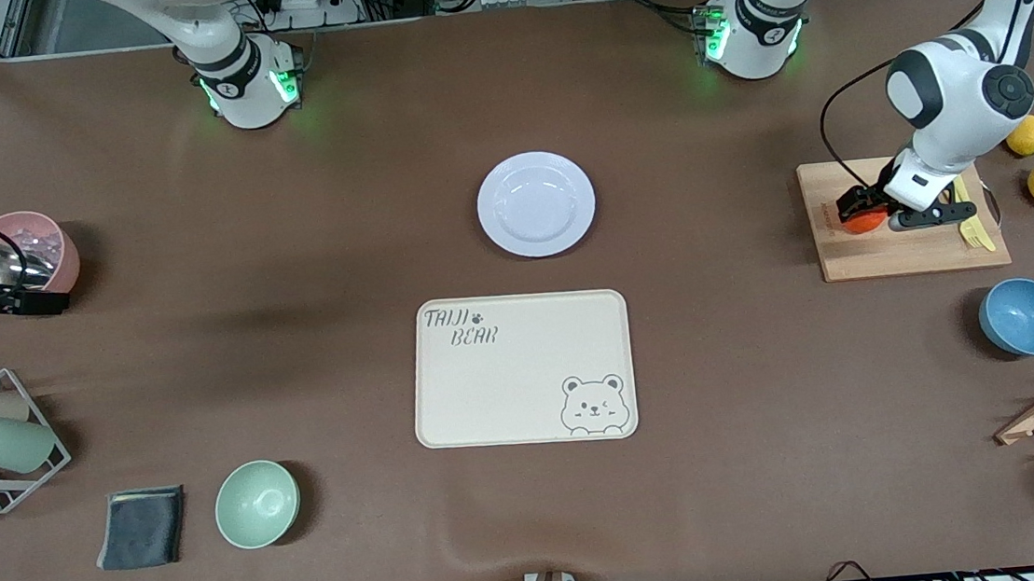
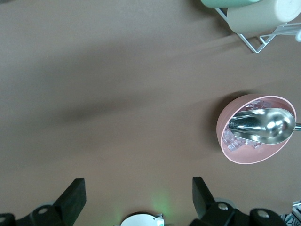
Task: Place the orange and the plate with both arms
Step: 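Lift the orange and carry it toward the white plate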
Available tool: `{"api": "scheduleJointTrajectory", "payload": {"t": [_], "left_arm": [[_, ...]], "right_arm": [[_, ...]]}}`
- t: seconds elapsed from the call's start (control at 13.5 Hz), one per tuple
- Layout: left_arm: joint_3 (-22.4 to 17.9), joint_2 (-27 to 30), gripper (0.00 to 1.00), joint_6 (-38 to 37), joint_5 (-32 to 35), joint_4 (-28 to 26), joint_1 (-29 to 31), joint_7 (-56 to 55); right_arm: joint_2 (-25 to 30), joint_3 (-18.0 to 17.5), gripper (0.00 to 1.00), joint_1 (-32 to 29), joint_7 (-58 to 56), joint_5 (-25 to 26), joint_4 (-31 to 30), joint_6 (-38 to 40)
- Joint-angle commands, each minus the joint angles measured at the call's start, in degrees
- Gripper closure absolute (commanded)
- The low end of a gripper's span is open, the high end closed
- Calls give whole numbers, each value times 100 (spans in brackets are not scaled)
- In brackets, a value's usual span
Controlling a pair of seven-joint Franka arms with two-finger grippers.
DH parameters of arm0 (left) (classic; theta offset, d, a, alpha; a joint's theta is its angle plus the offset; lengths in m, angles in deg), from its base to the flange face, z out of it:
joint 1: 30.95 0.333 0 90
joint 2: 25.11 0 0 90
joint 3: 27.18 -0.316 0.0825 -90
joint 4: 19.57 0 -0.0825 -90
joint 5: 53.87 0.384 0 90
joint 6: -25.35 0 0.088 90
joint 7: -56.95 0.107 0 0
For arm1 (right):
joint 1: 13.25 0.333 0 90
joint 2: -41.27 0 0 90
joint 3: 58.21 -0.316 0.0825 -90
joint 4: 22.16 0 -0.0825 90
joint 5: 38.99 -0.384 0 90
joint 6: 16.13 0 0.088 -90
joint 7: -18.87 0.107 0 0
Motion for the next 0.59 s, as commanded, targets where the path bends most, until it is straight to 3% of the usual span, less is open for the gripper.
{"api": "scheduleJointTrajectory", "payload": {"t": [0.0,0.22,0.52], "left_arm": [[25,-140,35,135,-67,29,53,188],[25,-219,67,232,-67,20,44,188],[121,17,95,206,-58,81,-17,276]], "right_arm": [[-14,-12,0,94,-65,137,80,98],[-76,-3,0,58,-74,110,80,107],[-67,-3,0,59,-74,119,97,169]]}}
